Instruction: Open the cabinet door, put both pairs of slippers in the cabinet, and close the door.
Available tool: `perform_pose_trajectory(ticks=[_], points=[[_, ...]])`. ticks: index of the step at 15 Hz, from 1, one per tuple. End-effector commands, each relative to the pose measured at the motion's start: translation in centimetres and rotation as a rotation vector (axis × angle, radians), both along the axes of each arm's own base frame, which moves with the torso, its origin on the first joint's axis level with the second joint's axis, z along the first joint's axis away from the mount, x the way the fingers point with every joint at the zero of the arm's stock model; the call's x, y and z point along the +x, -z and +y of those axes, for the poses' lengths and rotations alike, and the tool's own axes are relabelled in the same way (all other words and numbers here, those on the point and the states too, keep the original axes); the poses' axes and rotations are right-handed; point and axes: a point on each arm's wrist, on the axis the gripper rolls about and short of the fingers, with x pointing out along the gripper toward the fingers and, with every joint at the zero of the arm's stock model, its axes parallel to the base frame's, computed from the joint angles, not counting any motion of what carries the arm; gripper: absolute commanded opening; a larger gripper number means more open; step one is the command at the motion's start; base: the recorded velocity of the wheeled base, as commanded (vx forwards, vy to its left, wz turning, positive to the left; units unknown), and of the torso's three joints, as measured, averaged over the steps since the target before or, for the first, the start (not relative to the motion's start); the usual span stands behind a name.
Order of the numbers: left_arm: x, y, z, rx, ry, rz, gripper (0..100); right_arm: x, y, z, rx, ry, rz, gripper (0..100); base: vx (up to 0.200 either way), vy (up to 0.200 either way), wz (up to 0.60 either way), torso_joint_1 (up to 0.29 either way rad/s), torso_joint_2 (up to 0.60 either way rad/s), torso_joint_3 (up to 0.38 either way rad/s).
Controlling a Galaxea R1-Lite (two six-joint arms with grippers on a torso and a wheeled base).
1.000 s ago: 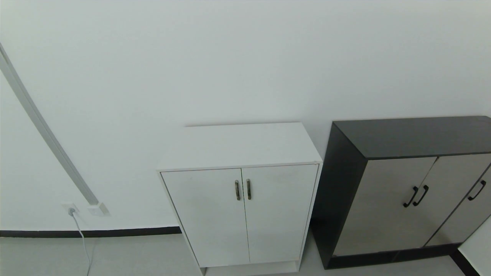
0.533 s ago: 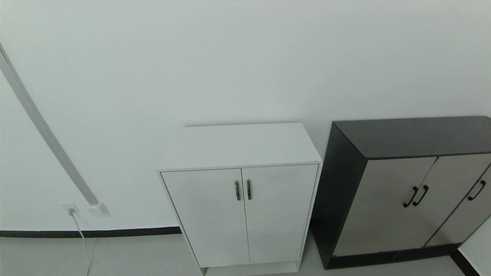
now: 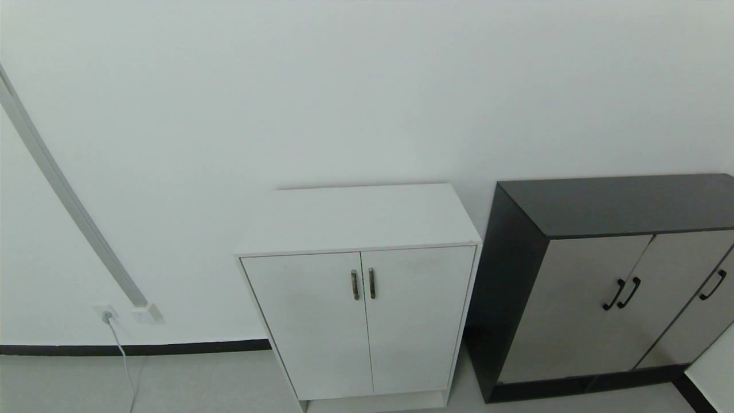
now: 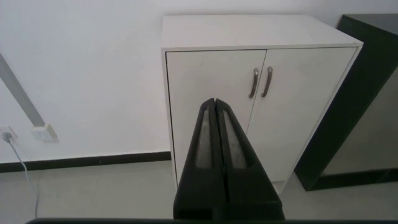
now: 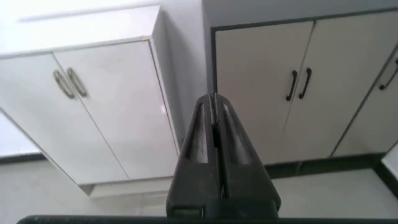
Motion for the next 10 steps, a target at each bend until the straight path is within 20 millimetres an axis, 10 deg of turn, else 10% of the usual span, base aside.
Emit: perform_pose_trajectory(ticks=[1, 10], points=[[0.01, 0.0, 0.0, -0.001, -0.001, 0.001, 0, -0.06, -0.03, -0.08, 0.008, 0.036, -0.012, 0, 0.0, 0.0, 0.0, 0.0, 0.0, 0.0], [0.02, 0.04, 0.0, 0.001, -0.001, 0.003, 0, -0.06, -0.05, -0.17, 0.017, 0.075, -0.014, 0, 0.0, 0.0, 0.0, 0.0, 0.0, 0.0]])
